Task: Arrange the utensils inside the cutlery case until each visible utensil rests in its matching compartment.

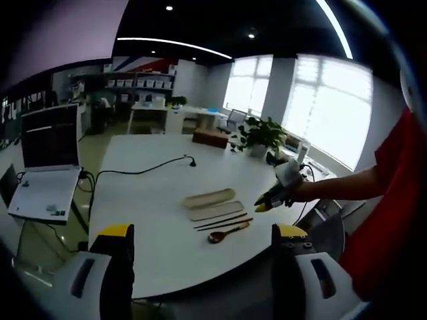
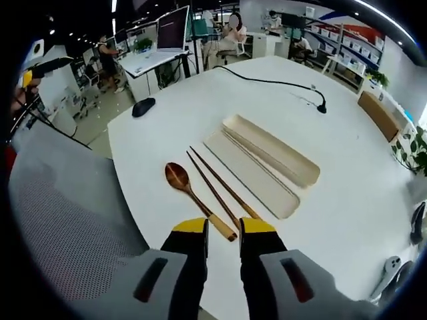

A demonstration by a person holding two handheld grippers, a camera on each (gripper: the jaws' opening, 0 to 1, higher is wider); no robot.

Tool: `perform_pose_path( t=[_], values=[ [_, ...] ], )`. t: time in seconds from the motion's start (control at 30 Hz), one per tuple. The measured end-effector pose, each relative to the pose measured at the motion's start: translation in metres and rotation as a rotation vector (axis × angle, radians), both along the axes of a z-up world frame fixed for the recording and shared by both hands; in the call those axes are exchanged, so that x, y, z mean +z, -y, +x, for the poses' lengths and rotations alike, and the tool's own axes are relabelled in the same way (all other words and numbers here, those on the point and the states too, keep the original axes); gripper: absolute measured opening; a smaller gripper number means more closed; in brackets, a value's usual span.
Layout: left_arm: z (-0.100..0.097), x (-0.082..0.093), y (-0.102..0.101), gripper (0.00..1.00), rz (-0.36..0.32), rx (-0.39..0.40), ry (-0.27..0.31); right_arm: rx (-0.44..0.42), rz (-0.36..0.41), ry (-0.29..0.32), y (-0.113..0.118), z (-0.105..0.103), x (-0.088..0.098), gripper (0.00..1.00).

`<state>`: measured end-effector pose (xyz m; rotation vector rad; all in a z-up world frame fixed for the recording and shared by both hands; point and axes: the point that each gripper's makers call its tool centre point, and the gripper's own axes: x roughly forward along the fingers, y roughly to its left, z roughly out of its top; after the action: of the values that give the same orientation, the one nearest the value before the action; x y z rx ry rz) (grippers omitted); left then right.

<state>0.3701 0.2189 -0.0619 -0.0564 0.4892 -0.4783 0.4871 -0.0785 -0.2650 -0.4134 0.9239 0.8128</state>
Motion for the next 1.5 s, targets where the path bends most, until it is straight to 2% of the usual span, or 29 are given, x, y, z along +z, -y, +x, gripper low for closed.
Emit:
perform_pose_path(
  t=[0.13,0.27,0.43,0.63,0.73,0.83,0.87,0.9,0.93,1.03,1.2,1.5],
  values=[
    [0.0,0.002,-0.004,0.87,0.003,0.012,0.007,-0.053,0.028,-0.051,0.004,0.002,-0.012,0.15],
    [-0.002,0.002,-0.006,0.86,-0.012,0.026,0.007,-0.065,0.033,-0.044,0.007,0.009,-0.014,0.14],
    [-0.004,-0.004,-0.007,0.86,0.002,0.028,-0.009,-0.044,0.011,-0.032,0.008,0.014,-0.016,0.14],
    [-0.006,-0.006,-0.005,0.85,0.0,0.028,-0.014,0.017,-0.011,-0.036,0.001,0.017,-0.025,0.12],
    [-0.007,-0.004,-0.005,0.85,0.002,0.029,-0.009,0.076,-0.107,-0.058,0.006,0.019,-0.033,0.11],
    [-0.007,-0.001,-0.006,0.85,-0.001,0.035,-0.002,0.146,-0.159,-0.041,0.001,0.025,-0.034,0.11],
    [-0.006,-0.001,-0.008,0.85,0.001,0.04,-0.002,0.173,-0.189,-0.004,0.001,0.031,-0.033,0.11],
    [-0.006,-0.001,-0.009,0.85,0.002,0.044,-0.002,0.198,-0.21,0.007,0.0,0.033,-0.034,0.1],
    [-0.006,-0.002,-0.01,0.84,0.003,0.047,-0.004,0.227,-0.23,-0.013,0.0,0.031,-0.036,0.09],
    [-0.006,-0.003,-0.012,0.84,0.003,0.056,-0.007,0.248,-0.241,-0.017,-0.005,0.029,-0.037,0.06],
    [-0.008,-0.002,-0.014,0.84,0.008,0.068,-0.004,0.267,-0.234,-0.039,-0.012,0.029,-0.042,0.09],
    [-0.012,-0.004,-0.023,0.84,0.008,0.099,-0.01,0.32,-0.28,-0.072,-0.014,0.033,-0.06,0.1]
  ],
)
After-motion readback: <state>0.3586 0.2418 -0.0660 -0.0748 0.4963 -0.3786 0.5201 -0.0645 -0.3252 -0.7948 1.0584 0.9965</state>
